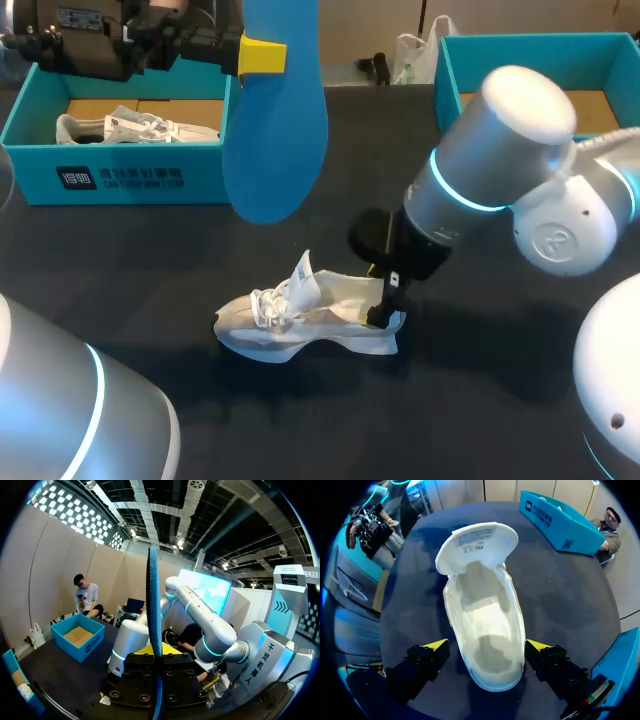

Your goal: Take the shoe out of the shoebox, open the shoe tongue, remove and reinsert the insole, then place the shoe into the shoebox

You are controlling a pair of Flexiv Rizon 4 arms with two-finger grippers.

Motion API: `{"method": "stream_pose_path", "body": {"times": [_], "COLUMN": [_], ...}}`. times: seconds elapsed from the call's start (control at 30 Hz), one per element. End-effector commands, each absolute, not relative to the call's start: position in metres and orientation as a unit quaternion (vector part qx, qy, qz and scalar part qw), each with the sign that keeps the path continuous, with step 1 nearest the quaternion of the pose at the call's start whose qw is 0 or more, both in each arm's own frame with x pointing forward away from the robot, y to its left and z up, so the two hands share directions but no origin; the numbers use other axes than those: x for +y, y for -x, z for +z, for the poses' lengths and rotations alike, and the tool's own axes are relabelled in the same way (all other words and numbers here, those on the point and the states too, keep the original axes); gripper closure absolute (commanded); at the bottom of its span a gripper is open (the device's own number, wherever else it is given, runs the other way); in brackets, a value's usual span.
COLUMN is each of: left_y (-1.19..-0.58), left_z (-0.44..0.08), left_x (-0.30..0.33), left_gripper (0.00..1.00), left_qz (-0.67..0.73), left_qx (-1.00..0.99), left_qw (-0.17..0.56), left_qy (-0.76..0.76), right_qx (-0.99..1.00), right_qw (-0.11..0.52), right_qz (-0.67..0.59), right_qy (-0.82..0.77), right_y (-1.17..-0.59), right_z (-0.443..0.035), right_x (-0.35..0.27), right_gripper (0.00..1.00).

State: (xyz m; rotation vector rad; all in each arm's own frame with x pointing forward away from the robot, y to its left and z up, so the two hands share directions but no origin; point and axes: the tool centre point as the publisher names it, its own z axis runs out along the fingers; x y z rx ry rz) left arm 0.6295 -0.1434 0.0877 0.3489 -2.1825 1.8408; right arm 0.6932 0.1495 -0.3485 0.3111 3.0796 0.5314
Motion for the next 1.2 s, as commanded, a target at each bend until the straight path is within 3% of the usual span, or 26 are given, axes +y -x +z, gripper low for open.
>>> {"method": "stream_pose_path", "body": {"times": [0.03, 0.87, 1.2], "left_y": [-0.631, -0.631, -0.631], "left_z": [0.088, 0.088, 0.088], "left_x": [-0.146, -0.146, -0.146], "left_gripper": [1.0, 1.0, 1.0], "left_qz": [0.633, 0.633, 0.633], "left_qx": [-0.753, -0.753, -0.753], "left_qw": [0.133, 0.133, 0.133], "left_qy": [-0.12, -0.12, -0.12], "right_qx": [0.995, 0.998, 0.999], "right_qw": [-0.002, 0.031, 0.023], "right_qz": [-0.027, -0.005, -0.009], "right_qy": [-0.101, -0.062, -0.04], "right_y": [-0.685, -0.705, -0.735], "right_z": [-0.342, -0.328, -0.352], "right_x": [0.154, 0.165, 0.177], "right_gripper": [0.0, 0.0, 0.0]}}
